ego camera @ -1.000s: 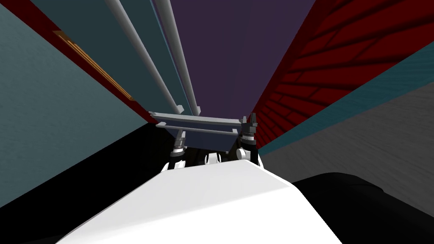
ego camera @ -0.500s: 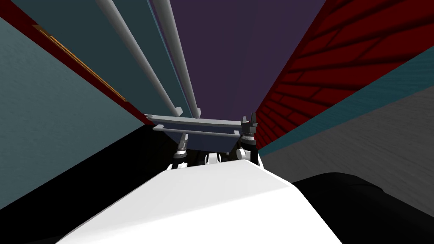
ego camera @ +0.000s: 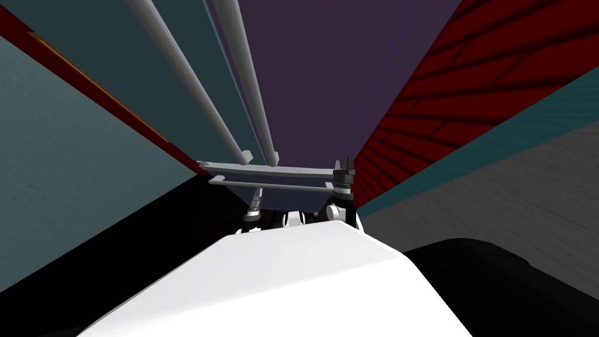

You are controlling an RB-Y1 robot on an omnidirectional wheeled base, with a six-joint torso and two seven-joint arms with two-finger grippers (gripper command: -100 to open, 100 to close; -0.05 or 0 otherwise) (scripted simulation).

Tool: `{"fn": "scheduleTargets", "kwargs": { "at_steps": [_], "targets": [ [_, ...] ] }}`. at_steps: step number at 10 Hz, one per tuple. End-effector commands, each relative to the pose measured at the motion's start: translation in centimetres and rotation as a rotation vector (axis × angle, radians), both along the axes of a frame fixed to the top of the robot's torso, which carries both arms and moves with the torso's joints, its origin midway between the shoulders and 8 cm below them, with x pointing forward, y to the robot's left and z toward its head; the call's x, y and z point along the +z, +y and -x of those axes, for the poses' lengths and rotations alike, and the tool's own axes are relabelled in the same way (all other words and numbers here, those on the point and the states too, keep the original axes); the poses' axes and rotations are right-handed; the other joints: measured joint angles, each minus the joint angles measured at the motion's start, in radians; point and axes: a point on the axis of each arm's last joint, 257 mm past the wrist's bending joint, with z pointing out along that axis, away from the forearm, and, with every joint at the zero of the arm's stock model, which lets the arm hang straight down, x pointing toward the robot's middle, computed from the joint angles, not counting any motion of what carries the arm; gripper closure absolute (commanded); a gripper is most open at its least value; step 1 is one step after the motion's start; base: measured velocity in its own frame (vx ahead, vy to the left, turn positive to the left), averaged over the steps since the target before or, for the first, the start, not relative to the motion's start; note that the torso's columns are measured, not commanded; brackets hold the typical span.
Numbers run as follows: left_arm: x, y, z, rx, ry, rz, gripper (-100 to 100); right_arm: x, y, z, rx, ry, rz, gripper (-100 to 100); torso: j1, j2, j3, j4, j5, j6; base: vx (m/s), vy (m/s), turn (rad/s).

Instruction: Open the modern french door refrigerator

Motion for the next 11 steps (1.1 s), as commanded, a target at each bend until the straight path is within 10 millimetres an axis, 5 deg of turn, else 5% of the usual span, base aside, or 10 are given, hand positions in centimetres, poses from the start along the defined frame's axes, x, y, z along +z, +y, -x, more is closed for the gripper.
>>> {"fn": "scheduleTargets", "kwargs": {
  "at_steps": [1, 6, 11],
  "targets": [
    [-1.8, -0.8, 0.4, -0.008, 0.021, -0.010, -100, 0.0, 0.0, 0.0, 0.000, 0.000, 0.000, 0, 0.000, -0.002, -0.001, -0.001, 0.000, 0.001, 0.050, 0.045, -0.030],
    [-3.9, -2.3, 1.0, -0.019, 0.045, -0.009, -100, -0.7, -0.2, 0.0, -0.004, 0.018, 0.000, 0, 0.002, -0.003, -0.004, 0.001, 0.002, -0.005, 0.043, 0.034, -0.049],
    [-2.1, -2.0, -1.2, -0.020, 0.041, -0.016, -100, -1.6, -0.4, -0.1, -0.009, 0.042, -0.001, 0, -0.001, 0.001, -0.001, 0.002, 0.001, -0.003, 0.002, -0.009, -0.010]
  ]
}}
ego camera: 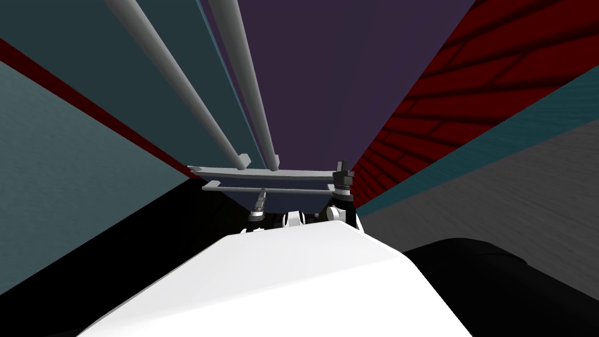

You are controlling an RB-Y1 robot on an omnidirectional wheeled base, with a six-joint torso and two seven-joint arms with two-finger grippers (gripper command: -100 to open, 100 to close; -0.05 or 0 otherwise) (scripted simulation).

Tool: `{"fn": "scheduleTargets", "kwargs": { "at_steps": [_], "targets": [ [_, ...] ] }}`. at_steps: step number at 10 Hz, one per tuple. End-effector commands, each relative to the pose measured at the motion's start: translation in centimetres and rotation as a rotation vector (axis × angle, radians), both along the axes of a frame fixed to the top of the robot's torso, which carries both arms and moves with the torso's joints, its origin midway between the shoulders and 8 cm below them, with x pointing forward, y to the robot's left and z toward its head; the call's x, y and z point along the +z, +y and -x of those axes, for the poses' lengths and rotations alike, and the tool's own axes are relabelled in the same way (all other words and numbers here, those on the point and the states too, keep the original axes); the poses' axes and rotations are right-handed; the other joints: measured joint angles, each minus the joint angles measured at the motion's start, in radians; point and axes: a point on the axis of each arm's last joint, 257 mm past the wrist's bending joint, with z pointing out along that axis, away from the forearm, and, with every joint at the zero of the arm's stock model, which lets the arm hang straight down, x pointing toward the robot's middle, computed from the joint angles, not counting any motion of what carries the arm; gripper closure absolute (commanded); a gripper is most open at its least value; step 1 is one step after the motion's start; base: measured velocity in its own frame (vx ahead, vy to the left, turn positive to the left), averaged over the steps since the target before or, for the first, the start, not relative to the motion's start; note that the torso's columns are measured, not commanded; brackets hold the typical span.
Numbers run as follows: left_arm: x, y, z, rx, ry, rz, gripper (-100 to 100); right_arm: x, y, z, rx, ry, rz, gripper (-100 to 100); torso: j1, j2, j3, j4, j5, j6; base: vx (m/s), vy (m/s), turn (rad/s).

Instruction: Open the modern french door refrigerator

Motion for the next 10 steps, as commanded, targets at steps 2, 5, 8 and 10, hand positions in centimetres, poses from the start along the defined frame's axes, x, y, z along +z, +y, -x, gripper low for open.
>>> {"fn": "scheduleTargets", "kwargs": {
  "at_steps": [2, 5, 8, 10],
  "targets": [
    [-0.3, -0.1, 0.3, 0.001, 0.002, 0.001, 100, -0.2, 0.0, 0.0, 0.001, 0.005, 0.000, 0, -0.001, 0.001, 0.001, 0.000, -0.001, 0.001, 0.001, 0.005, 0.002],
    [0.1, -0.2, 0.8, -0.001, -0.021, 0.009, 100, -0.2, 0.0, 0.0, 0.001, 0.006, 0.000, 0, 0.004, -0.003, 0.001, -0.008, 0.003, 0.002, 0.001, 0.014, 0.007],
    [0.4, 0.0, 0.1, -0.009, 0.000, 0.003, 100, -0.2, 0.0, 0.0, 0.001, 0.006, 0.000, 0, 0.004, 0.008, 0.007, -0.002, 0.001, 0.000, -0.165, 0.012, 0.015],
    [0.8, -0.1, 0.0, -0.015, -0.008, 0.004, 100, -0.2, 0.0, 0.0, 0.001, 0.006, 0.000, 0, 0.003, 0.005, 0.004, -0.002, 0.000, -0.001, -0.159, 0.005, 0.008]
  ]
}}
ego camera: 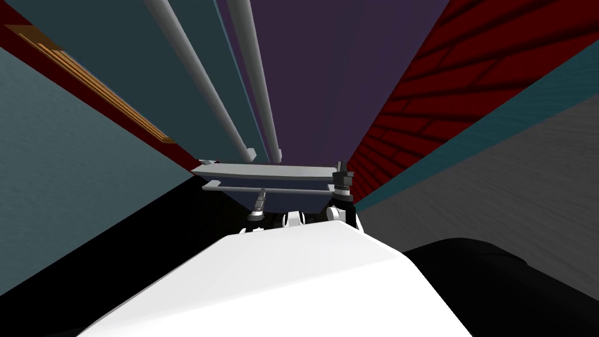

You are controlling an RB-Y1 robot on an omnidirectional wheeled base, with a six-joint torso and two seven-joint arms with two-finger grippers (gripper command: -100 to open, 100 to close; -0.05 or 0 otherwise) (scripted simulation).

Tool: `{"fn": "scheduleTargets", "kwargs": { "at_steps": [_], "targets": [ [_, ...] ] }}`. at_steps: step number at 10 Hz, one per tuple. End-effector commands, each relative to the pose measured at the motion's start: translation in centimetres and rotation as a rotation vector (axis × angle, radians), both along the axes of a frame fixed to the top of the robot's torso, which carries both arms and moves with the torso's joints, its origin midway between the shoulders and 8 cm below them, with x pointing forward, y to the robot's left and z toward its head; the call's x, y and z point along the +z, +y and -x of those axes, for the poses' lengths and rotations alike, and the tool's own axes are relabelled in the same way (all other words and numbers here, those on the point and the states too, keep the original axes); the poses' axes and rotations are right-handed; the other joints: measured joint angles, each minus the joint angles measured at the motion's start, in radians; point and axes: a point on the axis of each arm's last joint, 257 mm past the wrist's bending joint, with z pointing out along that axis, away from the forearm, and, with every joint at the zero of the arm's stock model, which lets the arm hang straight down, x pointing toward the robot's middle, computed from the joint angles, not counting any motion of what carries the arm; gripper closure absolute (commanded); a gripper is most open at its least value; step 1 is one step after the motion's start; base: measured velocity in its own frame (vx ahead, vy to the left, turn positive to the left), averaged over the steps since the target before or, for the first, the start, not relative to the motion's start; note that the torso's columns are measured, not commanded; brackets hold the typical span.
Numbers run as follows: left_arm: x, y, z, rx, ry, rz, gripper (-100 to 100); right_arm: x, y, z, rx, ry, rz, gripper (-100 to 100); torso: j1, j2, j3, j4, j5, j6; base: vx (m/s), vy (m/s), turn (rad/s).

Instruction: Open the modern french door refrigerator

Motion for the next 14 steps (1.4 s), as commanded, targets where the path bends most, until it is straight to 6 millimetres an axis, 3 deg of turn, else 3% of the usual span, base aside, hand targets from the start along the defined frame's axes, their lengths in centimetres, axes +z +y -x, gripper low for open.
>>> {"fn": "scheduleTargets", "kwargs": {
  "at_steps": [1, 14],
  "targets": [
    [-0.2, 0.1, 0.3, -0.002, 0.010, -0.001, 100, 0.0, 0.0, 0.0, 0.000, 0.000, 0.000, 0, -0.002, -0.007, -0.004, 0.000, -0.001, 0.002, -0.117, 0.015, 0.024],
    [0.1, -0.1, 3.2, -0.033, 0.005, -0.004, 100, 0.0, 0.0, 0.0, 0.000, 0.000, 0.000, 0, -0.002, 0.009, 0.006, 0.001, 0.000, -0.002, -0.167, 0.022, 0.022]
  ]
}}
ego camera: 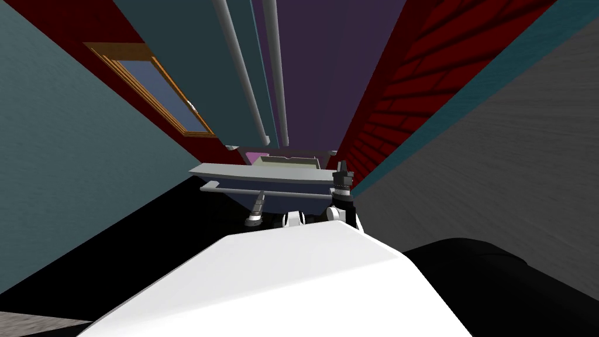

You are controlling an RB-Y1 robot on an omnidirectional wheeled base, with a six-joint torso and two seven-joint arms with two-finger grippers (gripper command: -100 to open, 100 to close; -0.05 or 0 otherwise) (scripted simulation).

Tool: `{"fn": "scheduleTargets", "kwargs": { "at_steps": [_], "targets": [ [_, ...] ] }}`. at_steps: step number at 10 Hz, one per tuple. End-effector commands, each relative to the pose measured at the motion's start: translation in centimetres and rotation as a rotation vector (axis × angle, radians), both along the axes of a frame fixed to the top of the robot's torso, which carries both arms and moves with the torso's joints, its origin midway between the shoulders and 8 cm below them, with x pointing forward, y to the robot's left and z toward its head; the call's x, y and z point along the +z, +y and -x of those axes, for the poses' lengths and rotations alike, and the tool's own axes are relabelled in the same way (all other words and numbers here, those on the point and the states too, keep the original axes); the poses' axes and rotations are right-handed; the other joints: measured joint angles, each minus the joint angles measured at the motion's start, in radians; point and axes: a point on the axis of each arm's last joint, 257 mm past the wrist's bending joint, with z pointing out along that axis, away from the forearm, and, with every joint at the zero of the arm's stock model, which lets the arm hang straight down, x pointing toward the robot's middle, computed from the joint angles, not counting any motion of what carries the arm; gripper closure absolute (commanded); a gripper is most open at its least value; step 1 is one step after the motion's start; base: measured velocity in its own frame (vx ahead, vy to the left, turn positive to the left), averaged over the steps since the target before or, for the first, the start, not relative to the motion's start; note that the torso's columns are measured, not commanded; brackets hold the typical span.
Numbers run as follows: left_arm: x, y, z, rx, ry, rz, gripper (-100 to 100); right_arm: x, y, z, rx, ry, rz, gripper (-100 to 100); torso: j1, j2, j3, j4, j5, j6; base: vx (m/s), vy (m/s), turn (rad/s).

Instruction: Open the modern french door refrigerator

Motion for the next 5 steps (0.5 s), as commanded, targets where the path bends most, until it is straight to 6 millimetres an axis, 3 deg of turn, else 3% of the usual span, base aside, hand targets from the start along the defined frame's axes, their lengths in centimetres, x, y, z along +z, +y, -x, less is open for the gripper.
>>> {"fn": "scheduleTargets", "kwargs": {
  "at_steps": [1, 2, 5],
  "targets": [
    [-0.3, 0.0, 1.2, -0.006, 0.007, -0.005, 100, 0.0, 0.0, 0.0, 0.000, 0.000, 0.000, 0, -0.001, 0.002, 0.001, 0.001, -0.001, -0.001, -0.208, 0.025, 0.033],
    [1.1, 0.3, -0.3, -0.004, 0.001, -0.002, -100, 0.0, 0.0, 0.0, 0.000, 0.000, 0.000, 0, -0.001, 0.005, 0.002, 0.002, -0.001, -0.001, -0.127, 0.012, -0.005],
    [2.2, 0.7, -1.1, -0.004, 0.001, -0.003, -100, 0.0, 0.0, 0.0, 0.000, 0.000, 0.000, 0, -0.004, -0.014, -0.010, 0.002, -0.003, 0.003, -0.015, -0.021, -0.007]
  ]
}}
